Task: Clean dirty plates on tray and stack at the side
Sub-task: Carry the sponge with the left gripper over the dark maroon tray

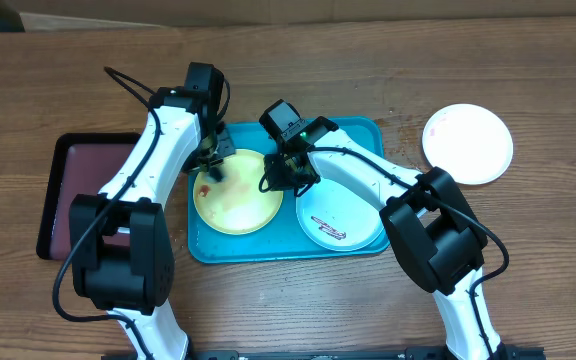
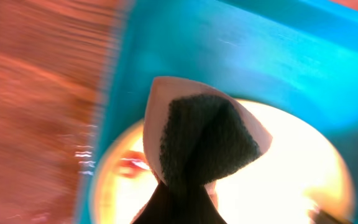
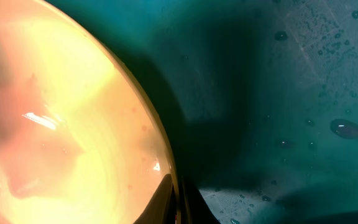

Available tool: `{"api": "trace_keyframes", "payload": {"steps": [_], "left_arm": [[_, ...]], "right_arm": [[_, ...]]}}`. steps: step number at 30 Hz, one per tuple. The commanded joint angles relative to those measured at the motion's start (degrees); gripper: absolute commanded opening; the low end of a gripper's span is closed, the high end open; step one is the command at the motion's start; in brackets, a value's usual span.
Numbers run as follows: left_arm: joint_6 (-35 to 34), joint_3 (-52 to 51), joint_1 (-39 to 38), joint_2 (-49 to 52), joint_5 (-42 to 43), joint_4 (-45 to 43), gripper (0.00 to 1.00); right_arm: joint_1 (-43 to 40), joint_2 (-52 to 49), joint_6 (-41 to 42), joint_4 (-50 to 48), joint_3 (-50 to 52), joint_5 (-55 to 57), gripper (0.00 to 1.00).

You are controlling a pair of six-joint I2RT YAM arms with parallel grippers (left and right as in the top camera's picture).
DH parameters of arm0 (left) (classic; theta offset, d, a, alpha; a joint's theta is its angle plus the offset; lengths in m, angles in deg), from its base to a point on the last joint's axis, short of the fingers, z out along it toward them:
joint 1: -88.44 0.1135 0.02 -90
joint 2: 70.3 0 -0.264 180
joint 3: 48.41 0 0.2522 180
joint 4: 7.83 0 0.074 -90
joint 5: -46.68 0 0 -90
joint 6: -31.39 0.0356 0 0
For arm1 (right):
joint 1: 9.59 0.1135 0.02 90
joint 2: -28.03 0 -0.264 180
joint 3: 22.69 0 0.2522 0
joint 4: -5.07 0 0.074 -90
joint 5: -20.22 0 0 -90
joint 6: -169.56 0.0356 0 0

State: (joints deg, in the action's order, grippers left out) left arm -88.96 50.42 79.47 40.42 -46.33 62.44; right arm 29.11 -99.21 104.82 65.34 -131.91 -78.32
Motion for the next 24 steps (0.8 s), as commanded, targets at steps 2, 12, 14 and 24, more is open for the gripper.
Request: {"api": "trace_keyframes", "payload": {"steps": [2,12,14,24], "left_arm": [[3.8,-0.6,-0.7,1.5,13.6,-2.5,0.04],[3.2,-2.9,-0.6,9.4,11.5,-5.8,0.04],[3.2,-2.9,-0.3,10.8,8.2,-5.7,0.04],[-3.9,-2.3,3.1,9.6,-15.4,3.7,0.04]], "right_arm": [[-1.0,-1.4,0.5,0.2,0.3,3.5,0.04],[-1.0,-1.4,0.5,0.3,0.3,3.5,0.04],[-1.0,-1.4,0.5,0.3,0.3,3.5,0.04],[-1.0,-1.4,0.5,0.3,0.3,3.6,0.04]]}}
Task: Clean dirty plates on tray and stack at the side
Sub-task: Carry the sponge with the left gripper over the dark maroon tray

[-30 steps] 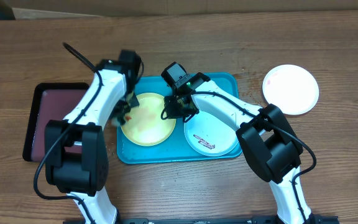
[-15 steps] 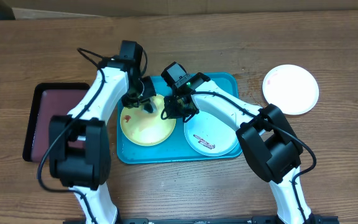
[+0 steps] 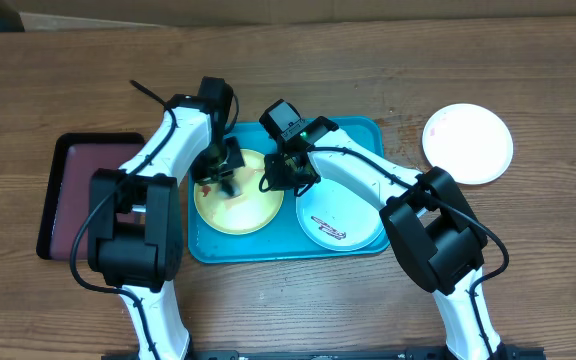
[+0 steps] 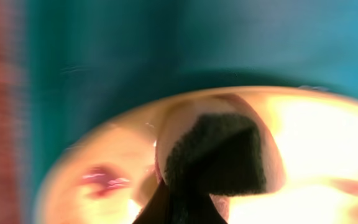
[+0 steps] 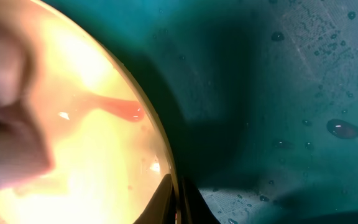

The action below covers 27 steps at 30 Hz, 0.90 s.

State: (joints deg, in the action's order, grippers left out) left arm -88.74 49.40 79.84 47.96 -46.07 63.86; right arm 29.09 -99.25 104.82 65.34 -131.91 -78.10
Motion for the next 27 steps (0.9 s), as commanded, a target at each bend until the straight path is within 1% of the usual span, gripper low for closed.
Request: {"api": "trace_keyframes", "payload": {"steps": [1,3,5,10,15,18,23,27], "left_arm": [[-5.4,-1.3,3.1,1.6,-18.0,3.4,0.04],[-8.3,-1.3,3.9,0.2,-22.5,5.5,0.04],[-9.1,-1.3,4.7,-1.4,-24.5,6.4,0.04],[-9.1,-1.3,6.1,-7.1,-23.5,6.6,0.04],[-9.1,-0.7,7.7,-17.1,-15.8,6.6,0.04],[-9.1,-0.7,10.9,-23.8,-12.5,6.6,0.04],[-9.1,-0.7,20.6,-31.8,-7.9,8.5,0.04],[-9.1,-0.7,29.5,-33.3,-2.8,11.6,0.04]], "right_arm": [[-0.9,-1.3,0.5,0.3,0.2,3.3,0.04],[-0.9,-1.3,0.5,0.3,0.2,3.3,0.04],[-0.9,-1.3,0.5,0.3,0.3,3.3,0.04],[-0.9,-1.3,0.5,0.3,0.2,4.0,0.04],[-0.9,-1.3,0.2,1.4,-1.7,4.8,0.04],[-0.5,-0.9,-0.1,3.6,-4.3,4.8,0.04],[1.3,1.2,-2.8,6.6,-9.0,6.4,0.04],[3.1,3.4,-2.8,11.5,-14.0,15.5,0.04]]}}
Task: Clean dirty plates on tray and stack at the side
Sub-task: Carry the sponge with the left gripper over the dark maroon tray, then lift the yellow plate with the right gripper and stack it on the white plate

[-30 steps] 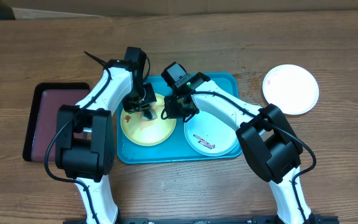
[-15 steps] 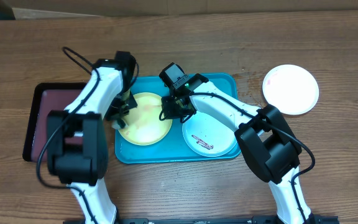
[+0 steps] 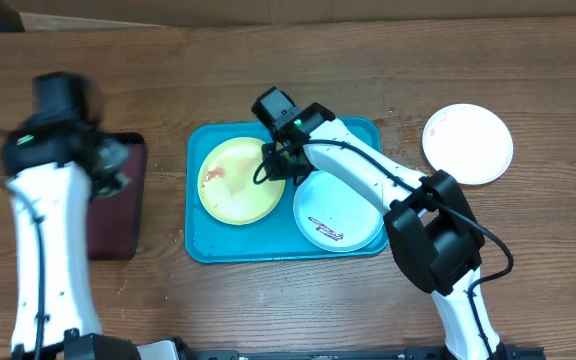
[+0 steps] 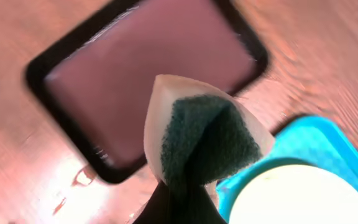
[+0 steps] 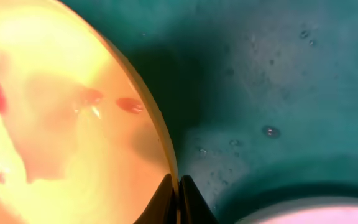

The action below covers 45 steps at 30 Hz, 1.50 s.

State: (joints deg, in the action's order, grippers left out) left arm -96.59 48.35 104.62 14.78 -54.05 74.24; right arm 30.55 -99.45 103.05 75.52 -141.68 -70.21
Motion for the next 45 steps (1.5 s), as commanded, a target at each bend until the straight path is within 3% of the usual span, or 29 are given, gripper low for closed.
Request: {"api": "trace_keyframes", "payload": {"steps": [1,6,11,21,25,40,45], "left_arm": [[-1.2,0.3,6.6,-0.1,6.4,1.9,0.04],[-0.9,0.0,13.9,0.6,11.2,3.5,0.04],[-0.6,-0.1,15.5,1.1,12.3,3.2,0.04],[-0.1,-0.4,15.3,1.1,12.2,3.0,0.04],[0.2,-0.4,15.3,1.1,12.3,3.0,0.04],[0.3,-0.4,15.3,1.2,12.3,3.1,0.04],[0.3,-0.4,15.3,1.2,12.3,3.1,0.04]], "right_arm": [[2.1,3.9,-1.0,3.0,-5.7,10.3,0.04],[5.1,4.7,-1.7,11.4,-14.9,28.2,0.04],[10.2,4.7,-6.1,17.2,-21.9,47.3,0.04],[19.2,4.7,-9.5,20.0,-22.8,74.4,0.04],[20.1,4.7,-14.3,20.0,-22.8,75.2,0.04],[19.9,4.7,-17.8,20.6,-22.8,75.3,0.04],[18.2,4.7,-17.6,21.2,-22.8,67.2,0.04]]}}
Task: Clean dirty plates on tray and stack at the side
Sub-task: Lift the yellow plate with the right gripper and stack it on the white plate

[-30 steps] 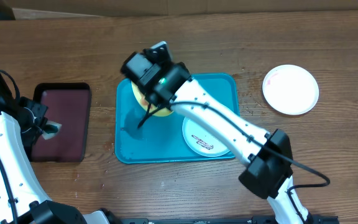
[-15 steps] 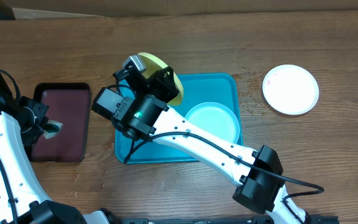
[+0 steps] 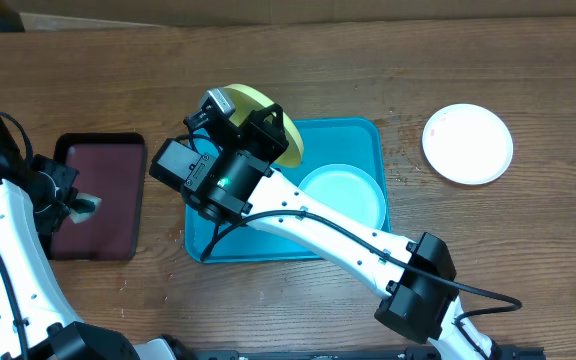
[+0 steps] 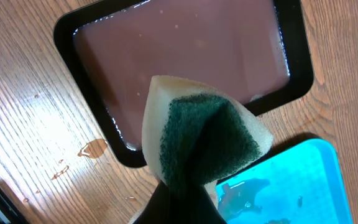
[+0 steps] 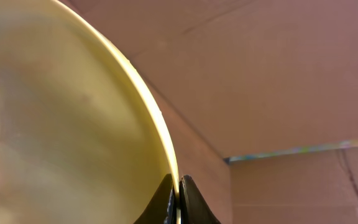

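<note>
My right gripper [image 5: 179, 185] is shut on the rim of the yellow plate [image 5: 55, 124]. It holds the plate tilted on edge, high above the blue tray [image 3: 368, 135]; overhead the yellow plate [image 3: 258, 103] shows at the tray's far left. A pale plate [image 3: 353, 195] lies in the tray, partly under the right arm. My left gripper [image 4: 182, 196] is shut on a folded sponge [image 4: 201, 137], white with a green face. The left gripper [image 3: 76, 205] hangs over the dark tray [image 3: 98, 215].
A white plate [image 3: 468, 143] lies on the wooden table at the right. The dark tray [image 4: 179, 62] holds a film of liquid, and water drops lie on the wood beside it. A corner of the blue tray [image 4: 291, 183] shows wet.
The yellow plate lay flat in the blue tray with my right gripper on its rim; now it is lifted and tilted. My left gripper with the sponge is lower over the dark tray.
First the sponge in my left gripper was on the yellow plate near a red smear while my right gripper pinched the rim. Then the sponge was further onto the plate. Later the left arm was away by the dark tray, and now the plate is raised.
</note>
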Available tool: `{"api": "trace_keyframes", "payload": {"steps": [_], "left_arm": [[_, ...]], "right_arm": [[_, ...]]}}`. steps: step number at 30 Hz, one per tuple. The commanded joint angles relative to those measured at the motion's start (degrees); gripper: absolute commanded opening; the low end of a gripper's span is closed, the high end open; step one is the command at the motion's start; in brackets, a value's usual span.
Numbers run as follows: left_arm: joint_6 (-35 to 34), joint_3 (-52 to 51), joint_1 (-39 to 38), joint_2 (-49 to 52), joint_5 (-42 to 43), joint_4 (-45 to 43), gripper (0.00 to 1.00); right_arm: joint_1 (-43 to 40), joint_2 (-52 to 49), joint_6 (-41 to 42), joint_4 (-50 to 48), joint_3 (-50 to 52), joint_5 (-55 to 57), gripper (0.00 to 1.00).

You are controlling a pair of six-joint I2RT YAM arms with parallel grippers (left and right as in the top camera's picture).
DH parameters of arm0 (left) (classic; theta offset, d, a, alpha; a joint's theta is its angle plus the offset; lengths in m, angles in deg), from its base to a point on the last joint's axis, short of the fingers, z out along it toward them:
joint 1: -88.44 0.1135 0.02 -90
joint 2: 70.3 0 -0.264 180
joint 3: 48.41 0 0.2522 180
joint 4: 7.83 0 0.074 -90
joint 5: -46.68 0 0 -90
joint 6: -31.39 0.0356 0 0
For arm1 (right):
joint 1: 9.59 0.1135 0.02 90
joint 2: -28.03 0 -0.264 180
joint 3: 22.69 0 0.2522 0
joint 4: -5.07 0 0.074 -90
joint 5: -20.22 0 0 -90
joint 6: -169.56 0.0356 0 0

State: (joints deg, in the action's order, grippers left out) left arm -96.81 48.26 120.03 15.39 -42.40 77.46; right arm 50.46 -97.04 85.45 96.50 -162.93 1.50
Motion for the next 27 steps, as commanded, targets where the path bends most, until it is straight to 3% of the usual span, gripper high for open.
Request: {"api": "trace_keyframes", "payload": {"steps": [1,8,15,21,27], "left_arm": [[0.5,-0.3,-0.1,0.5,0.6,-0.2,0.04],[0.5,-0.3,-0.1,0.5,0.6,0.0,0.04],[0.9,-0.3,-0.1,0.5,0.6,-0.1,0.04],[0.9,-0.3,-0.1,0.5,0.6,-0.2,0.04],[0.9,-0.3,-0.1,0.5,0.6,-0.7,0.04]], "right_arm": [[-2.6,2.3,0.3,0.7,-1.5,-7.5,0.04],[-18.2,2.3,13.7,0.9,-1.5,-35.8,0.04],[-44.8,2.3,14.1,4.0,-1.4,-76.3,0.04],[-66.1,2.3,7.4,11.2,-1.4,-88.2,0.04],[-80.3,2.3,1.0,17.9,-1.0,-89.6,0.04]]}}
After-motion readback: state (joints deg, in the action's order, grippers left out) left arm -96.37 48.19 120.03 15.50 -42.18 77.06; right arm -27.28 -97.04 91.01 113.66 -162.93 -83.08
